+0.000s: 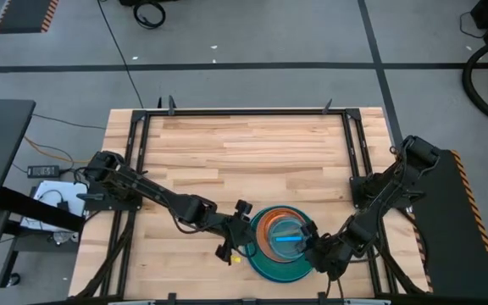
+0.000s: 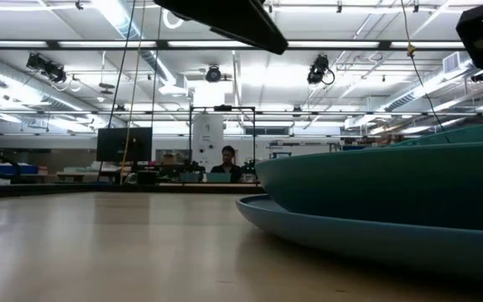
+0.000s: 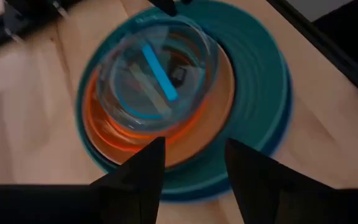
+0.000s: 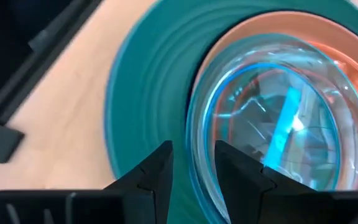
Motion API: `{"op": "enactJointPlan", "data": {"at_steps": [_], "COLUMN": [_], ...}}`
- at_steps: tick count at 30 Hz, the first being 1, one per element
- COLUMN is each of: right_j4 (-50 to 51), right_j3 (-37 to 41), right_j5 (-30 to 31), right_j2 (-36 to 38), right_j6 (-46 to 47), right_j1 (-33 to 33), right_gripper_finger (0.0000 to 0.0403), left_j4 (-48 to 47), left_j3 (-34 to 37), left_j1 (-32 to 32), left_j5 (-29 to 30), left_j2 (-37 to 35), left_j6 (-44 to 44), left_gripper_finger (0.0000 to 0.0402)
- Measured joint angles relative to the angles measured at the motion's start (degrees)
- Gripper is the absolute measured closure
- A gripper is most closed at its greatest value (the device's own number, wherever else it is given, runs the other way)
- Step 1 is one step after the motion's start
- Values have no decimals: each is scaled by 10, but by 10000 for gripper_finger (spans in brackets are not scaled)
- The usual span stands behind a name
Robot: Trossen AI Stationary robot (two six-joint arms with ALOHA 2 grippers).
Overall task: Stack plastic plates
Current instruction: Stack the transparent blue plate on the top of the transparent orange plate, then return to Home Position
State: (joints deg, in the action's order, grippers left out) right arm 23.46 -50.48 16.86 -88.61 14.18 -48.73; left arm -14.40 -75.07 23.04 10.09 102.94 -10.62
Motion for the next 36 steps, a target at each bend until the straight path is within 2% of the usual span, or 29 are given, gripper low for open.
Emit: {"op": "enactJointPlan", "data": {"at_steps": [7,18,31,36], "right_j4": [5,22,21,25], "right_j3": [0,0,0,0], "right_j5": [48,72,90,86], "right_j2": [-3,-60,-4,14], "right_j6": [-11,-45,-79,-61], "right_j1": [-8,-2,-2,-2], "right_gripper_finger": [275,275,285,290], "left_j4": [-17,-24,-33,-33], "left_j3": [0,0,0,0], "left_j1": [4,17,20,20], "left_j5": [2,4,4,4], "left_j2": [0,0,0,0], "left_j6": [43,75,100,100], "left_gripper_finger": [228,228,228,228]}}
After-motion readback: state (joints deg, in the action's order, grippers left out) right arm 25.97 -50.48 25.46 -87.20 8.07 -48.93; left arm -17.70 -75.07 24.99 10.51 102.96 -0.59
